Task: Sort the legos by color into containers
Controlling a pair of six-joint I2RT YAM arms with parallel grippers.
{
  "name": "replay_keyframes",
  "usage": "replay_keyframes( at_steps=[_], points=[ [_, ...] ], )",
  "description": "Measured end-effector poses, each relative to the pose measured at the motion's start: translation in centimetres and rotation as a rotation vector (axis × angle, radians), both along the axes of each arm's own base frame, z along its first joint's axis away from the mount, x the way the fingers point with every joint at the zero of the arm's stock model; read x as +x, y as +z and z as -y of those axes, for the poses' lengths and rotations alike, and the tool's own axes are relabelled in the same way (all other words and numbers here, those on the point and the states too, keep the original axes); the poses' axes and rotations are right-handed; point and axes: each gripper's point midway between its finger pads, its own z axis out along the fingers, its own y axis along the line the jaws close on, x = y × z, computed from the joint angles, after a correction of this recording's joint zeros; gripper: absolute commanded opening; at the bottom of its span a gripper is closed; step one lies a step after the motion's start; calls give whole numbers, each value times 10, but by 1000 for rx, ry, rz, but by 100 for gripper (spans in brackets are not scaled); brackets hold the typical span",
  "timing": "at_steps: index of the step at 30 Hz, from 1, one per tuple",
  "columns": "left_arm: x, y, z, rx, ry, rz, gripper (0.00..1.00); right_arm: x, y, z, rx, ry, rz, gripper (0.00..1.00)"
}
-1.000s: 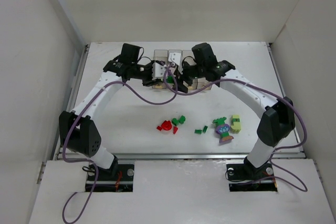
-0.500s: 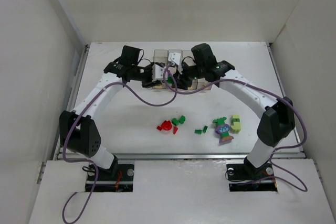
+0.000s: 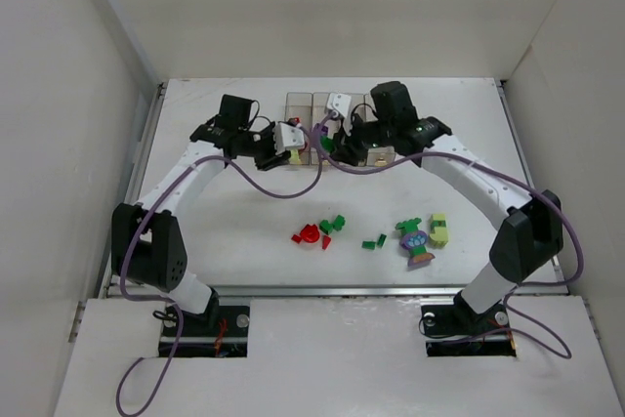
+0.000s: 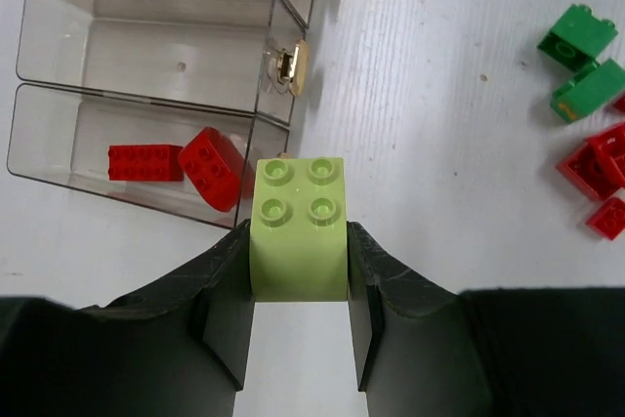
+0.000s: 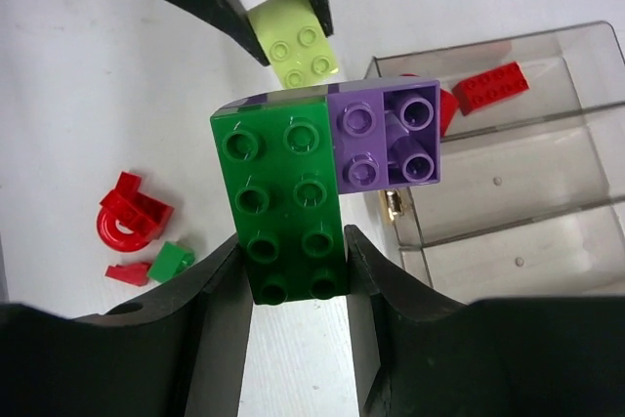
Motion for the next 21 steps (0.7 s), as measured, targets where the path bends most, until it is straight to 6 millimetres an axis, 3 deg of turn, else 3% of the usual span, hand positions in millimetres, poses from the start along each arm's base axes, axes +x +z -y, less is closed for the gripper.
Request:
replay_keyframes(
  at_steps=[4,7,12,16,21],
  points=[
    [8,2,5,-56,70,-22,0,17,4,15,35,-84,-38,0],
    [17,2,10,-90,160,-39,0,41,4,40,73,-210,-47,0],
    [45,1,46,-118,270,-8,0,74,4,92,88,-473,-45,0],
    [81,-22,80,-103,354,-11,0,87,14,105,103,-582,-12,0],
    [115,-58,94,-65,443,-14,0,95,13,118,112,-656,-8,0]
  ],
)
